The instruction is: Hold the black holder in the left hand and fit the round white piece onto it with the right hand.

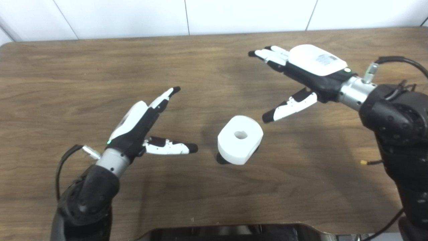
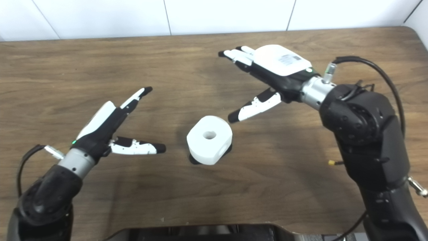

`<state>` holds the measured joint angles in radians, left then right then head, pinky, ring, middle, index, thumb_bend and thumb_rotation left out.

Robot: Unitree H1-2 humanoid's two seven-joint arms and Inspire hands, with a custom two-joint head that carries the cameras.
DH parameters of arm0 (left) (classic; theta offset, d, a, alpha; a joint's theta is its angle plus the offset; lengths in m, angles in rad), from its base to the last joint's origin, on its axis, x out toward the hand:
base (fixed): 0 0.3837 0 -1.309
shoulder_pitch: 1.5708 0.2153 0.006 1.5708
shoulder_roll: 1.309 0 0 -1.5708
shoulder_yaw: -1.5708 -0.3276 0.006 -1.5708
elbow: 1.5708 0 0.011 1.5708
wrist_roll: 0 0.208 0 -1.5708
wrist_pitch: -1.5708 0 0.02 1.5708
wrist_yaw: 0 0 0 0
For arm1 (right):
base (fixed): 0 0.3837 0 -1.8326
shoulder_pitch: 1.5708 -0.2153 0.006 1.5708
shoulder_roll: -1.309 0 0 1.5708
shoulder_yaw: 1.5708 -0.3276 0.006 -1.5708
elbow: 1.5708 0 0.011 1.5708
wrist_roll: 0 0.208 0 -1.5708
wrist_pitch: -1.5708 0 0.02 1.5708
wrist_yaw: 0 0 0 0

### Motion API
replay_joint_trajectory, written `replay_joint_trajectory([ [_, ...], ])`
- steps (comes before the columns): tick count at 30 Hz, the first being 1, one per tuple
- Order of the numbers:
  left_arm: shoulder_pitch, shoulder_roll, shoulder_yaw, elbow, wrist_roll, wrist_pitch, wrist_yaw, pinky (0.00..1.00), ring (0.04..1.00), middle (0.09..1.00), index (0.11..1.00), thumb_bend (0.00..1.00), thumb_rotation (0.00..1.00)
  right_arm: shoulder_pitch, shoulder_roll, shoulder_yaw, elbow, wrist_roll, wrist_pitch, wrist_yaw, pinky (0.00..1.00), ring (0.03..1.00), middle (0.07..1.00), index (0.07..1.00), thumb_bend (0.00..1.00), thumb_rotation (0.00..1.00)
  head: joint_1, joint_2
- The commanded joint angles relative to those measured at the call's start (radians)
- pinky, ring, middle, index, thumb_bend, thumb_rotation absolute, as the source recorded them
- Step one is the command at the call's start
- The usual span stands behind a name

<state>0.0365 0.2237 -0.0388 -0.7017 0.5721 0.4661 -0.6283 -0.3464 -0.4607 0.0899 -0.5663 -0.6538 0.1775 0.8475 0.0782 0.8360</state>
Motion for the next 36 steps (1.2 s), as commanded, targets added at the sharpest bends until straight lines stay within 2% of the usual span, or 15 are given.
replay_joint_trajectory([
  [1, -0.002, 0.014, 0.042, -0.040, -0.034, 0.003, 0.014, 0.94, 1.000, 1.000, 1.000, 1.00, 0.52, -0.007, -0.031, -0.039, -0.014, 0.033, 0.008, -0.056, 0.85, 0.998, 0.967, 1.000, 0.77, 0.86, -0.001, -0.004],
  [6, 0.031, 0.020, 0.120, -0.043, -0.104, -0.006, 0.063, 0.94, 1.000, 1.000, 1.000, 1.00, 0.58, 0.040, -0.052, -0.084, -0.007, 0.074, 0.047, -0.100, 0.84, 1.000, 0.970, 1.000, 0.67, 0.85, -0.007, -0.014],
  [8, 0.048, 0.022, 0.145, -0.018, -0.147, -0.039, 0.106, 0.96, 1.000, 1.000, 1.000, 0.83, 0.61, 0.064, -0.055, -0.101, -0.001, 0.089, 0.062, -0.124, 0.83, 0.994, 0.965, 0.989, 0.62, 0.88, -0.008, -0.014],
  [9, 0.057, 0.008, 0.161, -0.008, -0.162, -0.036, 0.134, 0.97, 1.000, 1.000, 1.000, 0.79, 0.62, 0.078, -0.050, -0.115, 0.003, 0.105, 0.075, -0.139, 0.82, 0.993, 0.964, 0.986, 0.61, 0.88, -0.013, -0.015],
  [11, 0.073, -0.014, 0.176, 0.010, -0.176, -0.047, 0.188, 0.92, 0.979, 0.995, 0.983, 0.62, 0.68, 0.103, -0.039, -0.136, 0.009, 0.132, 0.095, -0.169, 0.83, 0.970, 0.952, 0.960, 0.54, 0.84, -0.014, -0.017],
  [13, 0.091, -0.048, 0.198, 0.035, -0.208, -0.074, 0.257, 0.89, 0.949, 0.968, 0.952, 0.52, 0.73, 0.135, -0.012, -0.161, 0.016, 0.154, 0.125, -0.216, 0.82, 0.939, 0.934, 0.934, 0.51, 0.81, -0.015, -0.015],
  [15, 0.102, -0.068, 0.213, 0.056, -0.256, -0.103, 0.305, 0.87, 0.937, 0.953, 0.939, 0.44, 0.77, 0.159, 0.006, -0.174, 0.022, 0.164, 0.142, -0.255, 0.78, 0.903, 0.920, 0.918, 0.50, 0.80, -0.015, -0.015],
  [16, 0.107, -0.085, 0.227, 0.071, -0.304, -0.125, 0.326, 0.89, 0.943, 0.962, 0.957, 0.40, 0.91, 0.175, 0.018, -0.184, 0.029, 0.169, 0.139, -0.282, 0.77, 0.881, 0.917, 0.921, 0.45, 0.86, -0.013, -0.014],
  [17, 0.112, -0.105, 0.243, 0.089, -0.351, -0.146, 0.348, 0.89, 0.943, 0.960, 0.952, 0.37, 0.89, 0.193, 0.033, -0.197, 0.038, 0.181, 0.129, -0.316, 0.75, 0.861, 0.903, 0.906, 0.45, 0.84, -0.013, -0.014],
  [19, 0.120, -0.135, 0.266, 0.121, -0.435, -0.186, 0.382, 0.93, 0.951, 0.960, 0.962, 0.33, 0.95, 0.228, 0.064, -0.220, 0.058, 0.208, 0.108, -0.382, 0.75, 0.853, 0.893, 0.887, 0.43, 0.84, -0.016, -0.012],
  [22, 0.131, -0.168, 0.291, 0.166, -0.535, -0.245, 0.420, 0.99, 0.982, 0.988, 0.989, 0.33, 1.00, 0.277, 0.113, -0.253, 0.087, 0.277, 0.068, -0.462, 0.80, 0.884, 0.918, 0.900, 0.42, 0.97, -0.020, -0.011],
  [23, 0.135, -0.174, 0.298, 0.182, -0.564, -0.264, 0.429, 1.00, 0.991, 0.994, 0.992, 0.34, 1.00, 0.292, 0.134, -0.267, 0.097, 0.320, 0.056, -0.483, 0.80, 0.889, 0.929, 0.910, 0.43, 0.99, -0.020, -0.011],
  [28, 0.147, -0.189, 0.301, 0.238, -0.647, -0.318, 0.469, 1.00, 1.000, 1.000, 0.994, 0.46, 1.00, 0.351, 0.209, -0.297, 0.136, 0.476, 0.010, -0.560, 0.84, 0.913, 0.947, 0.952, 0.45, 1.00, -0.029, -0.010],
  [31, 0.161, -0.174, 0.278, 0.265, -0.663, -0.341, 0.467, 1.00, 1.000, 1.000, 1.000, 0.50, 1.00, 0.378, 0.237, -0.291, 0.154, 0.524, -0.014, -0.589, 0.91, 0.931, 0.962, 0.976, 0.49, 1.00, -0.044, -0.012],
  [36, 0.173, -0.154, 0.251, 0.301, -0.678, -0.366, 0.461, 1.00, 1.000, 1.000, 1.000, 0.52, 1.00, 0.410, 0.275, -0.279, 0.183, 0.561, -0.045, -0.639, 0.93, 0.942, 0.964, 0.983, 0.48, 1.00, -0.058, -0.009],
])
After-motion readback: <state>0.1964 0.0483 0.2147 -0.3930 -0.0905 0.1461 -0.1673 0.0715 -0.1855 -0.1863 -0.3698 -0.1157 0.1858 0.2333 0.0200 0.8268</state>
